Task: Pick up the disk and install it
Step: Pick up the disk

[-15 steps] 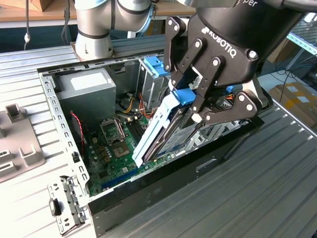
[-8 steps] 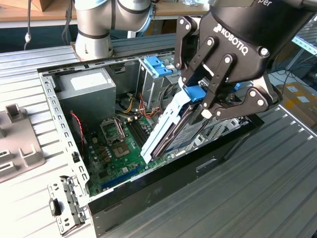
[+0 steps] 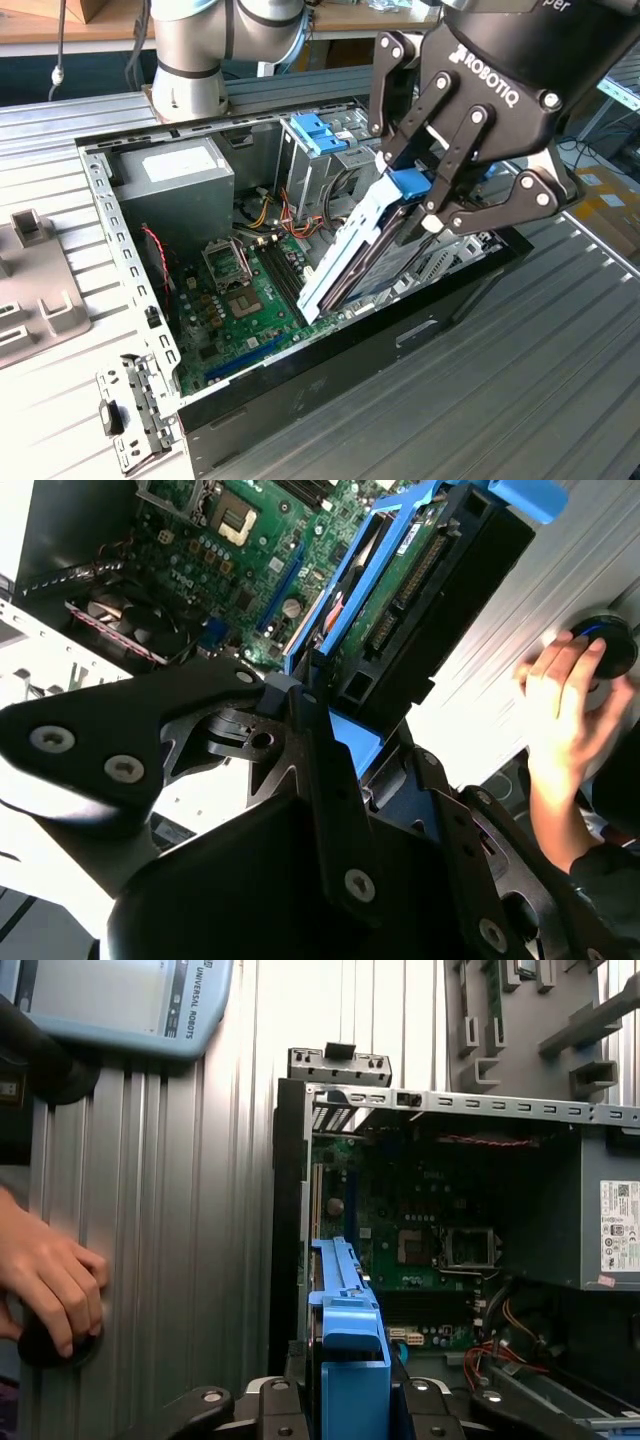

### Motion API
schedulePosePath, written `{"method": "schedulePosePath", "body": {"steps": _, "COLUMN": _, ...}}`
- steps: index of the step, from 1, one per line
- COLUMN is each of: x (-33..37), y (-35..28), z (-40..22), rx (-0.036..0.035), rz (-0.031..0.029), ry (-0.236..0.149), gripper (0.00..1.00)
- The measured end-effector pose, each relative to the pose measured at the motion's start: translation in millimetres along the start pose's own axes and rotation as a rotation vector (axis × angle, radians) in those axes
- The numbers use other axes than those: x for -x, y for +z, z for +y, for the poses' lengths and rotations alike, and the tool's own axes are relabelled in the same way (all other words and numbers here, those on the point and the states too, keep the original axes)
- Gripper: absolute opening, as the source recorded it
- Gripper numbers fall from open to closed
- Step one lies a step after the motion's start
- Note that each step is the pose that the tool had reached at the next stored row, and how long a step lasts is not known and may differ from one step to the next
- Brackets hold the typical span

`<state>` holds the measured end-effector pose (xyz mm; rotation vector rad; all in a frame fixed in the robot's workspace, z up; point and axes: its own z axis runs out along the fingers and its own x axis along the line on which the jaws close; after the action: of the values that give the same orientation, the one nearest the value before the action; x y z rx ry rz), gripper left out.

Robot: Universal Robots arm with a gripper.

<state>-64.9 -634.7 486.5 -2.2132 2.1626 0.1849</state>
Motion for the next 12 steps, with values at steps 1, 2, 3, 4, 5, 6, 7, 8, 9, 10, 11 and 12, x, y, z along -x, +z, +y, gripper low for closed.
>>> {"method": "schedulePosePath", "body": {"steps": 1, "x": 0.0, "y": 0.0, "z": -1.5, "rx": 0.0, "rz": -0.0001, "ry": 0.0, "gripper": 0.37}}
{"method": "schedulePosePath", "body": {"steps": 2, "x": -0.1, "y": -0.1, "z": -2.9, "rx": 0.0, "rz": 0.0, "ry": 0.0, "gripper": 0.37}}
{"method": "schedulePosePath", "body": {"steps": 3, "x": -0.1, "y": -0.2, "z": -4.3, "rx": -0.0001, "rz": -0.0001, "ry": 0.0, "gripper": 0.37}}
{"method": "schedulePosePath", "body": {"steps": 4, "x": -0.1, "y": -0.3, "z": -5.7, "rx": 0.0, "rz": -0.0001, "ry": 0.0, "gripper": 0.37}}
{"method": "schedulePosePath", "body": {"steps": 5, "x": -0.2, "y": -0.4, "z": -7.8, "rx": -0.0001, "rz": -0.0001, "ry": 0.0, "gripper": 0.37}}
{"method": "schedulePosePath", "body": {"steps": 6, "x": -0.2, "y": -0.5, "z": -9.3, "rx": 0.0, "rz": -0.0001, "ry": 0.0, "gripper": 0.37}}
{"method": "schedulePosePath", "body": {"steps": 7, "x": -0.2, "y": -0.6, "z": -11.3, "rx": -0.0001, "rz": 0.0, "ry": 0.0, "gripper": 0.37}}
{"method": "schedulePosePath", "body": {"steps": 8, "x": -0.3, "y": -0.7, "z": -12.9, "rx": -0.0001, "rz": -0.0001, "ry": 0.0, "gripper": 0.37}}
{"method": "schedulePosePath", "body": {"steps": 9, "x": -0.3, "y": -0.8, "z": -14.7, "rx": -0.0001, "rz": -0.0001, "ry": 0.0, "gripper": 0.37}}
{"method": "schedulePosePath", "body": {"steps": 10, "x": -0.4, "y": -0.8, "z": -16.2, "rx": -0.0001, "rz": -0.0001, "ry": 0.0, "gripper": 0.37}}
{"method": "schedulePosePath", "body": {"steps": 11, "x": -0.4, "y": -1.0, "z": -18.0, "rx": -0.0001, "rz": -0.0001, "ry": 0.0, "gripper": 0.37}}
{"method": "schedulePosePath", "body": {"steps": 12, "x": -0.4, "y": -1.1, "z": -20.8, "rx": 0.0, "rz": 0.0, "ry": 0.0, "gripper": 0.37}}
